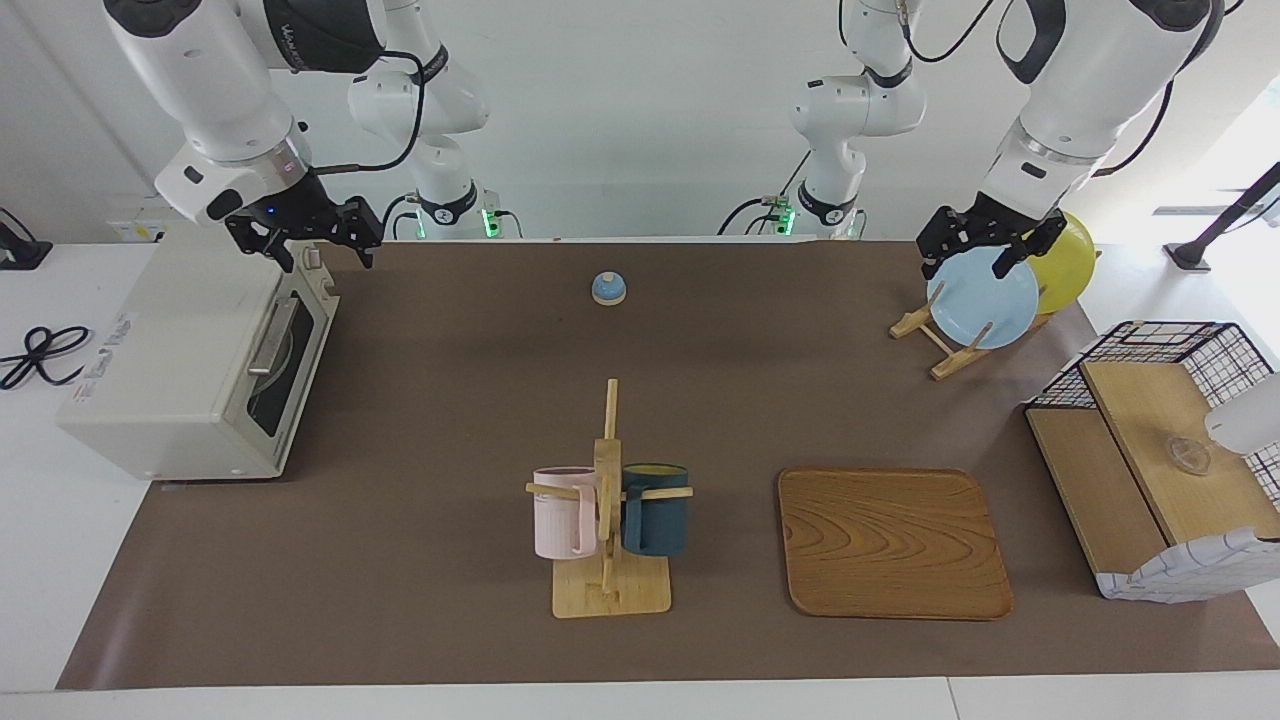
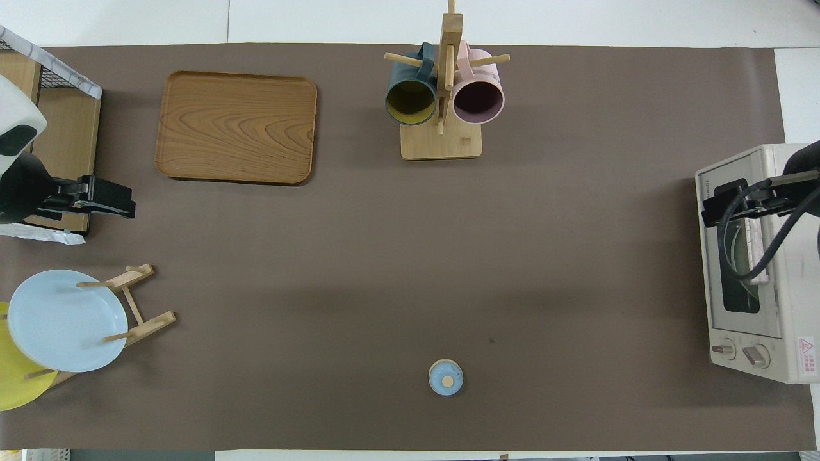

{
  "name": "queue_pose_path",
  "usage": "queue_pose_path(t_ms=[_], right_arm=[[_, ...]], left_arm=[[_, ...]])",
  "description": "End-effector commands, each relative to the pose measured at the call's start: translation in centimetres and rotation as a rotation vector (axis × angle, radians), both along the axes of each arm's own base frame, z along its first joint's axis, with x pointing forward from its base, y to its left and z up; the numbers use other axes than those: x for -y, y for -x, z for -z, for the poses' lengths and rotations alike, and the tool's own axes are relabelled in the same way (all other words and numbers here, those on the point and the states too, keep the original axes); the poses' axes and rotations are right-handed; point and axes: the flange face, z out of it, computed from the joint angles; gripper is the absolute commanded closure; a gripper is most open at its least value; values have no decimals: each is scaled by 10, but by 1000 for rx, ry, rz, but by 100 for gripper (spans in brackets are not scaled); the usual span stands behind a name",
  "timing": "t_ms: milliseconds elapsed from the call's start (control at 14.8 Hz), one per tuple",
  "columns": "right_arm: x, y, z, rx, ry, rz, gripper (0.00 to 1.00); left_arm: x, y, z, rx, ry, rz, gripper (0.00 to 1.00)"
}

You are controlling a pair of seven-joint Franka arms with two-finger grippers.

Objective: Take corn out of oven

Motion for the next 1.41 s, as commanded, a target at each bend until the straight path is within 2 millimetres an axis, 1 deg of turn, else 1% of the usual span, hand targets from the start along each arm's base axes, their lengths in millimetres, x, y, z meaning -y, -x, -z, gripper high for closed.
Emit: queue_pose_path(t_ms=[0,202,337,539,606,741,808,1145,1347], right_arm=[[15,17,22,11,-11,-58,100],[46,35,59,71,-5,-60,100],[59,38,70,75,8,-73,100],[70,40,88,77,34,-67,100],[72,39,94,77,44,-70,100],[85,36,105,85,70,-65,100],[86,35,112,74,72,-64,100],[98,34,123,55,72,-37,100],[103,31,130,61,102,-52,100]], left_arm=[[-2,4,1,3,3,-2,0],[-1,3,2,1,3,0,0],[-2,3,2,1,3,-2,0],[-2,3,2,1,3,-2,0],[-2,3,2,1,3,-2,0],[-1,3,1,4,3,0,0],[-1,3,2,1,3,0,0],[-2,3,2,1,3,-2,0],[-1,3,2,1,3,0,0]])
